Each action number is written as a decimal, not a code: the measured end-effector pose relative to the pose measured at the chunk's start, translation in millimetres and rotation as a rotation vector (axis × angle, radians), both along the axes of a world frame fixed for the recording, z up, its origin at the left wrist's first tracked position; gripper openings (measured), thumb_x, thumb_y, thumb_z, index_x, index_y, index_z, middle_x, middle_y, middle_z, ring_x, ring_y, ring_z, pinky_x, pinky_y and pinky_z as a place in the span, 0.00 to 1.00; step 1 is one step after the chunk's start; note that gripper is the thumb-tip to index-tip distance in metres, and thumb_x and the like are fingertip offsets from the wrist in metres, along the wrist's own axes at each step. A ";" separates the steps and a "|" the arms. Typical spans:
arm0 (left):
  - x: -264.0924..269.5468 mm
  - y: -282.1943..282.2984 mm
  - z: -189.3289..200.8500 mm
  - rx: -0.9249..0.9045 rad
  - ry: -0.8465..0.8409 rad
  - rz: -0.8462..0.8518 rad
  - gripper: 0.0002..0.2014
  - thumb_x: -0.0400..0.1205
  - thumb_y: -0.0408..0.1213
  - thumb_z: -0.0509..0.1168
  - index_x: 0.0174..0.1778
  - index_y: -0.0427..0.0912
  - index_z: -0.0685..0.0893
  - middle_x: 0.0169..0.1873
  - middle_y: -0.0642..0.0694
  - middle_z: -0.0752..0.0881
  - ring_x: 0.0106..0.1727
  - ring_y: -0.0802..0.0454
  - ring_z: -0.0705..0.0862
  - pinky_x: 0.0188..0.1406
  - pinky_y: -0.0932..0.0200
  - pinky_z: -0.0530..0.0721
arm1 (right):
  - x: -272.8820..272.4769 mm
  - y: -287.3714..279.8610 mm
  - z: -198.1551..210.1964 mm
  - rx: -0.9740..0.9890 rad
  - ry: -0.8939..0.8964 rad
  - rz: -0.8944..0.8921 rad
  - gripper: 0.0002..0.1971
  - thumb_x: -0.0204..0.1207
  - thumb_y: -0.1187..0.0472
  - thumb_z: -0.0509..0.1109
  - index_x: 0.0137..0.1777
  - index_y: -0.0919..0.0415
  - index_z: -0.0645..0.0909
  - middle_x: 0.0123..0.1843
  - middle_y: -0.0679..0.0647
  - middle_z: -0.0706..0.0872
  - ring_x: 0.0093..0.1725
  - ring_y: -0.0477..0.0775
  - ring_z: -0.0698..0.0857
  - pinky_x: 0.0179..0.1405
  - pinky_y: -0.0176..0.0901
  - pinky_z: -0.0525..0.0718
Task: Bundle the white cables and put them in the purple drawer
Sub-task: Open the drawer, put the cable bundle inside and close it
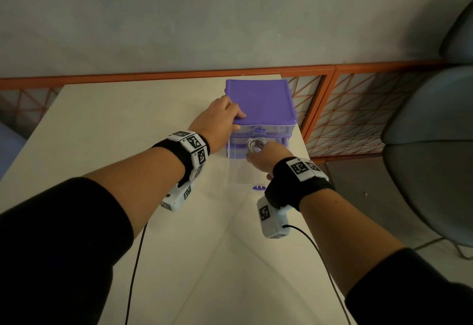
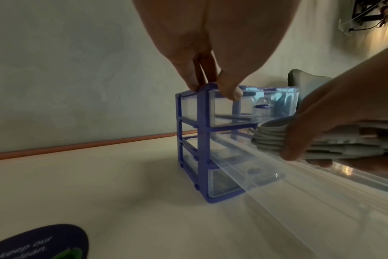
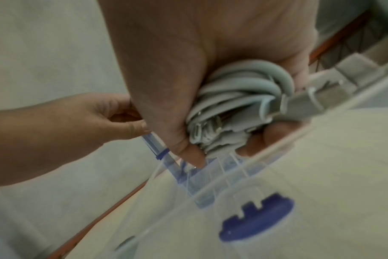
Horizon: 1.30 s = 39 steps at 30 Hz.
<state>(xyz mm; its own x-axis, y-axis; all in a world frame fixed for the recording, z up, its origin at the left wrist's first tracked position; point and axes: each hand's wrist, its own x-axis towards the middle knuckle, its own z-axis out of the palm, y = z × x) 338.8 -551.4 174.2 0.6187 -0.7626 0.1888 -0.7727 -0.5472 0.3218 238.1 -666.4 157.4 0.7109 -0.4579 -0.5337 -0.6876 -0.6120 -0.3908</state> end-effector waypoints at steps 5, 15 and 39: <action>0.1 -0.1 0.1 0.010 -0.003 -0.005 0.15 0.81 0.35 0.65 0.63 0.40 0.79 0.61 0.42 0.76 0.64 0.47 0.76 0.61 0.51 0.79 | 12.5 4.4 -5.3 0.018 -0.056 -0.102 0.25 0.79 0.51 0.62 0.72 0.63 0.73 0.66 0.63 0.82 0.63 0.65 0.83 0.63 0.56 0.83; -0.7 0.3 -4.1 -0.002 -0.026 0.004 0.16 0.81 0.33 0.65 0.65 0.40 0.78 0.63 0.41 0.76 0.64 0.47 0.76 0.62 0.52 0.79 | 14.6 24.5 -41.8 -0.351 -0.224 -0.321 0.31 0.75 0.45 0.68 0.70 0.67 0.71 0.71 0.64 0.73 0.71 0.66 0.69 0.70 0.55 0.68; -4.7 -1.4 -8.2 -0.034 -0.049 0.048 0.16 0.81 0.32 0.64 0.66 0.40 0.77 0.63 0.41 0.75 0.65 0.46 0.74 0.61 0.58 0.75 | -15.6 23.6 -49.8 -0.415 -0.432 -0.104 0.44 0.73 0.31 0.61 0.76 0.66 0.62 0.70 0.62 0.72 0.68 0.65 0.71 0.67 0.53 0.70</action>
<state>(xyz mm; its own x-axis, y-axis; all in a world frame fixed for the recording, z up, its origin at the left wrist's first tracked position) 334.1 -552.8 166.0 0.6433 -0.7253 0.2450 -0.7615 -0.5731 0.3028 222.5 -642.8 107.6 0.7637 -0.6448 0.0311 -0.5846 -0.7112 -0.3905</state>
